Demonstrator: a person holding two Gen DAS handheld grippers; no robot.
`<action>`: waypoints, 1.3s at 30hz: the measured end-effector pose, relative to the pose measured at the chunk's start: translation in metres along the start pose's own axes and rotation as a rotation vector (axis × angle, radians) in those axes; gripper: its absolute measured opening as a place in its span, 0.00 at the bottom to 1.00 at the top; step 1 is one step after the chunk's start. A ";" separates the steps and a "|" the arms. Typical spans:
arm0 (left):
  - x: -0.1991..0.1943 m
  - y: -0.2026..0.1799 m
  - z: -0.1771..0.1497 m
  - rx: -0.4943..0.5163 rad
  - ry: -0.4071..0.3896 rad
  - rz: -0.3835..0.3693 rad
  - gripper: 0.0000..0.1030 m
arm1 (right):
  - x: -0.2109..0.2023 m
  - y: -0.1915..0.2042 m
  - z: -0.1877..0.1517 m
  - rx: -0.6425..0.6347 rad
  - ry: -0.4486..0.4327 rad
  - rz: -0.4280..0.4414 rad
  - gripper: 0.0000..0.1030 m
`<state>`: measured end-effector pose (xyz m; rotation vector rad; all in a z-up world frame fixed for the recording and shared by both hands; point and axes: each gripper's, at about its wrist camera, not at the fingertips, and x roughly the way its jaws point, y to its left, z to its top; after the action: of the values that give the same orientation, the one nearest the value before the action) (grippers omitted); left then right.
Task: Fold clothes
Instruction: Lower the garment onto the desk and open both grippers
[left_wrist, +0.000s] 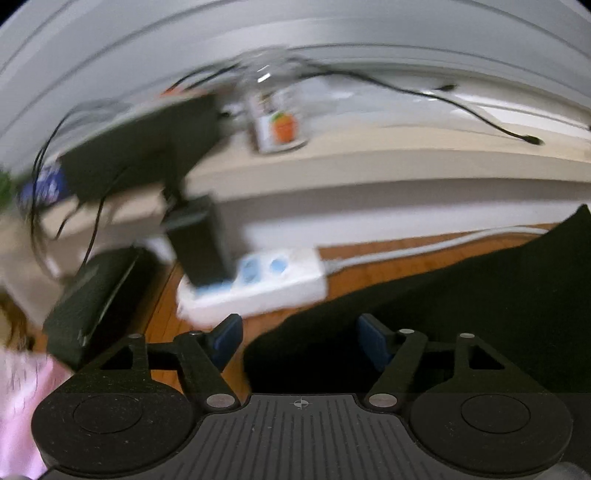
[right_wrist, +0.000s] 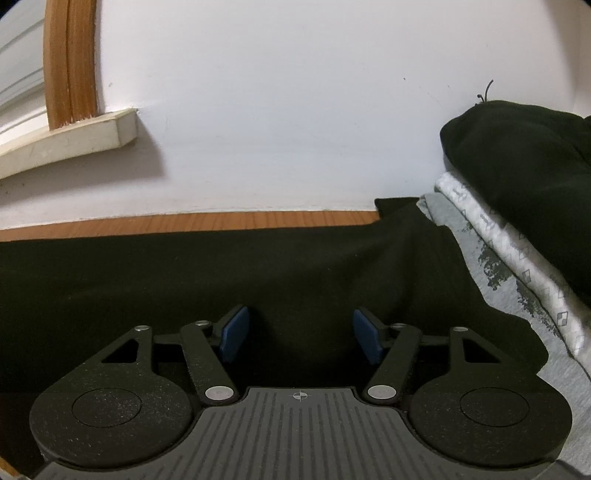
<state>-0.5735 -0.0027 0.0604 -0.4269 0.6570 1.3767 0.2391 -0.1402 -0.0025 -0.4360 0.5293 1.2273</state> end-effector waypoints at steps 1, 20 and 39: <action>0.002 0.005 -0.003 -0.020 0.018 -0.008 0.69 | 0.000 0.000 0.000 0.001 0.000 0.001 0.61; -0.075 -0.025 -0.058 0.069 -0.026 -0.146 0.16 | 0.000 -0.001 0.000 -0.003 -0.002 0.003 0.61; -0.054 0.041 -0.018 -0.250 -0.014 -0.240 0.60 | 0.001 0.000 -0.001 -0.003 -0.004 -0.001 0.62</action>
<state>-0.6203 -0.0487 0.0861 -0.6727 0.4078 1.2347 0.2388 -0.1399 -0.0036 -0.4358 0.5244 1.2281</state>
